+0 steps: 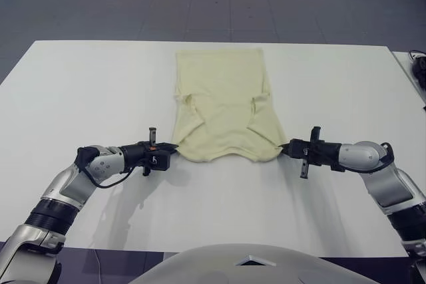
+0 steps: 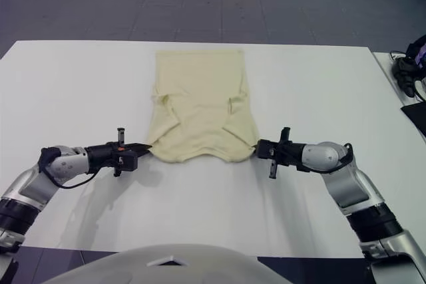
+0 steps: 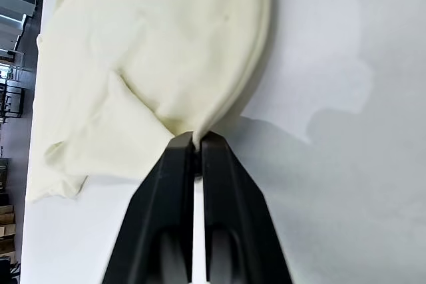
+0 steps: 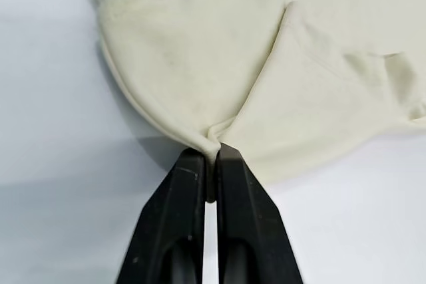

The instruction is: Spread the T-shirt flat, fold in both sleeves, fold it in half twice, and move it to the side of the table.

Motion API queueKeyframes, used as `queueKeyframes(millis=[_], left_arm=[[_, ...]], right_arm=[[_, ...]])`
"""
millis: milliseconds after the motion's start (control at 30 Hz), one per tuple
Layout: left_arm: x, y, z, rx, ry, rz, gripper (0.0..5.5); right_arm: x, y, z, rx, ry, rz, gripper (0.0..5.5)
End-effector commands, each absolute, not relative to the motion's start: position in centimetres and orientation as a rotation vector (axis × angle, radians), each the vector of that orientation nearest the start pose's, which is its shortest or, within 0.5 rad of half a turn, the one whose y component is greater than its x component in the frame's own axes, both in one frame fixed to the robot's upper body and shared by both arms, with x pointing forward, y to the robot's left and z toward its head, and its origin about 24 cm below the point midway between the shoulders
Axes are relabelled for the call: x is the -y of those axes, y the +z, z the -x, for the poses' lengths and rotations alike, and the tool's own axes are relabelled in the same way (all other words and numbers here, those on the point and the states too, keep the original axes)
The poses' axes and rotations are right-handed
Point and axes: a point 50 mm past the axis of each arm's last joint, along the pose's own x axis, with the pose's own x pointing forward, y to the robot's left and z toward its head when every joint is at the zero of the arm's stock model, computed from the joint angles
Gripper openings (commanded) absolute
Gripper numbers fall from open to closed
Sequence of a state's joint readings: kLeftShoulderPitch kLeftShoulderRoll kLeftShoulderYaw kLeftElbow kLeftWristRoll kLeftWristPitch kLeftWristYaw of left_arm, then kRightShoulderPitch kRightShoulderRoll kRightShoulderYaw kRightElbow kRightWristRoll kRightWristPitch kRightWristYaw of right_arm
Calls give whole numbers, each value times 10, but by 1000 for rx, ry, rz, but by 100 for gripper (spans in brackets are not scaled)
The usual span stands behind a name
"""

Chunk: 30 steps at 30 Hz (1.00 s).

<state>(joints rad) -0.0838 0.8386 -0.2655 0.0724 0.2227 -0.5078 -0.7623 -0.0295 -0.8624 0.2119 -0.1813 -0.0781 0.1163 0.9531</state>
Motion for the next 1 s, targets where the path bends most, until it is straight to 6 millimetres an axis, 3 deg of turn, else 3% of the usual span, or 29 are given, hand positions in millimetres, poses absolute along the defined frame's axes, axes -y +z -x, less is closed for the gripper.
queueKeyframes(millis=[33, 167, 267, 467, 600, 700, 767, 1000], left_arm=[[-212, 87, -218, -13, -1214, -1106, 0], [-212, 108, -197, -44, -1275, -1018, 0], [-217, 112, -171, -182, -1400, -926, 0], [-220, 124, -123, -477, -1626, -597, 0], [-216, 146, -101, -582, -1746, -381, 0], [-215, 159, -114, -527, -1705, -347, 0], [-218, 163, -132, -479, -1644, -387, 0], [-222, 144, -219, -374, -1470, -468, 0]], right_arm=[[215, 101, -216, -446, 1134, 799, 3], [214, 123, -202, -467, 1239, 677, 3], [216, 132, -182, -544, 1354, 547, 3], [230, 142, -146, -746, 1526, 320, 3], [235, 157, -127, -823, 1636, 136, 3], [232, 169, -135, -748, 1640, 73, 3], [230, 172, -153, -662, 1588, 87, 3], [214, 141, -248, -474, 1335, 235, 3]])
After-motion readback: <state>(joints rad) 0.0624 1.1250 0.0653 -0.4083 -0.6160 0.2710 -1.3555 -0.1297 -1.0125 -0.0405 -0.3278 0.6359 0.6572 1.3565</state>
